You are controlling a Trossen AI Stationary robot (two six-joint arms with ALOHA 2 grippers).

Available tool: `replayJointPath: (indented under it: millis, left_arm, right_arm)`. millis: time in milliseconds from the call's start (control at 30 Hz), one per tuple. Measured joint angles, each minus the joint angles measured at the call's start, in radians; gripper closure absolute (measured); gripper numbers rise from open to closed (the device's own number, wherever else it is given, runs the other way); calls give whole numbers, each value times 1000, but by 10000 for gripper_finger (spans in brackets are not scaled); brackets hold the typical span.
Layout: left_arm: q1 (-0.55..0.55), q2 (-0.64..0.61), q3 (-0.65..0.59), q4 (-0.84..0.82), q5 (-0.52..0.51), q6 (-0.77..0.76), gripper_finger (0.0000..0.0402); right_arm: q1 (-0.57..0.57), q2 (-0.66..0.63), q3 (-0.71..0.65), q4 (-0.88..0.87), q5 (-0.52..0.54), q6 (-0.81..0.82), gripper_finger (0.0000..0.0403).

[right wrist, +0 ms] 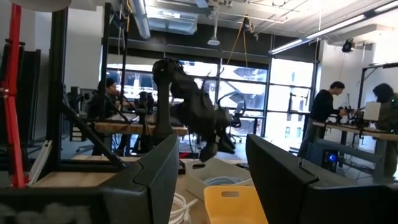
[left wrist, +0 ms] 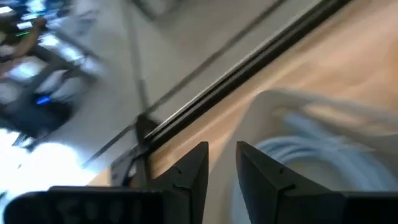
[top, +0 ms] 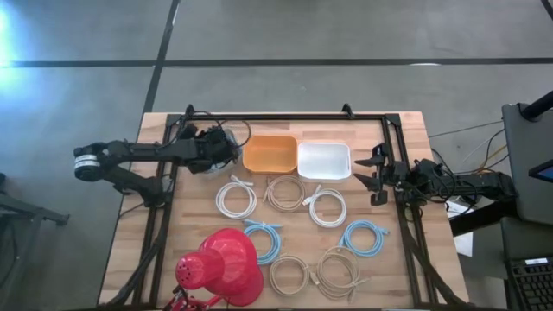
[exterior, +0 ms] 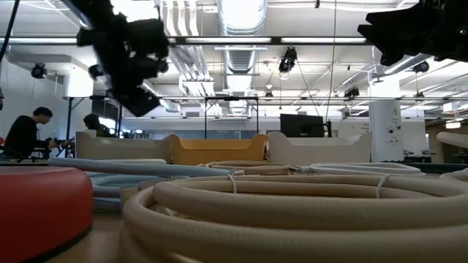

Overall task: Sort HDMI cables
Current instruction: Put the left light blue HDMI cable into the gray bin

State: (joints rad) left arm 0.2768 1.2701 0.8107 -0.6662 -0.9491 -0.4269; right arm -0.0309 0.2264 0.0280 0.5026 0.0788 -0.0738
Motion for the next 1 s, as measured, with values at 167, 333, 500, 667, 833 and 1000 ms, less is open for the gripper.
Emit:
replayJointPath:
  millis: [167,333,500,667,833,1000]
  left_arm:
    - [-44,-6,138,1,143,158,300]
    - [-105,-18,208,18,346,212,303]
    - [-189,-16,177,102,605,244,303]
    - [-296,-12,92,277,748,298,303]
    - [-403,-12,-13,476,787,266,303]
    - [-489,11,-117,698,805,218,291]
  right_arm:
    - [0,0,0,0,0,22,218]
    - [0,5,0,-22,0,59,218]
    - [0,35,0,-34,0,66,218]
    - [0,75,0,-17,0,63,218]
    - [0,111,0,8,0,67,218]
    - [0,173,24,4,0,89,219]
